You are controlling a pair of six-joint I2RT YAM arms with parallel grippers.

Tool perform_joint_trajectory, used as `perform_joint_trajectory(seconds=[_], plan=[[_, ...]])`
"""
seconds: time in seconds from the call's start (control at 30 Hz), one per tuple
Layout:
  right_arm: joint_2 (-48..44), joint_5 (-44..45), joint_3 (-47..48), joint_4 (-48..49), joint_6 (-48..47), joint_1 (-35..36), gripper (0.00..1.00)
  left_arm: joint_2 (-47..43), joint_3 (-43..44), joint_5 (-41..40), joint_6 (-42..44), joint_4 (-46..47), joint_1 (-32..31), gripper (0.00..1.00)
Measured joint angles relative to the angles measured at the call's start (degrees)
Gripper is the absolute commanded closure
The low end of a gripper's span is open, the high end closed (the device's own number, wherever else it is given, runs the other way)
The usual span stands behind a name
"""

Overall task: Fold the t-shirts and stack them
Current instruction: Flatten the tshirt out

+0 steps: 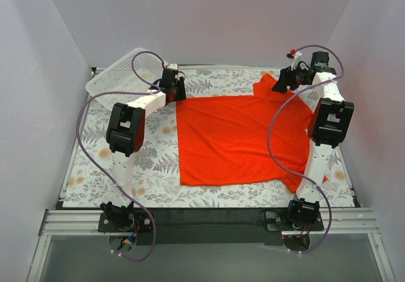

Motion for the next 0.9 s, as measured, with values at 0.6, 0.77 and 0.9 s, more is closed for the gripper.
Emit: perform_joint_trajectory(seconds=[0.6, 0.77, 0.9], plan=[[4.44, 2.16, 4.70, 7.04, 12.81, 0.74, 0.36, 3.13, 1.99, 0.72, 0.50, -2.78, 0.00, 1.00], [6.78, 3.34, 6.25, 10.10, 18.75, 1.53, 0.37, 3.10, 1.64, 1.16, 0.68, -2.14, 0.00, 1.00], [8.31, 4.94, 7.52, 12.33, 22.56, 2.60, 0.38, 2.45, 0.13, 1.53, 0.92, -0.48, 0.00, 1.00]])
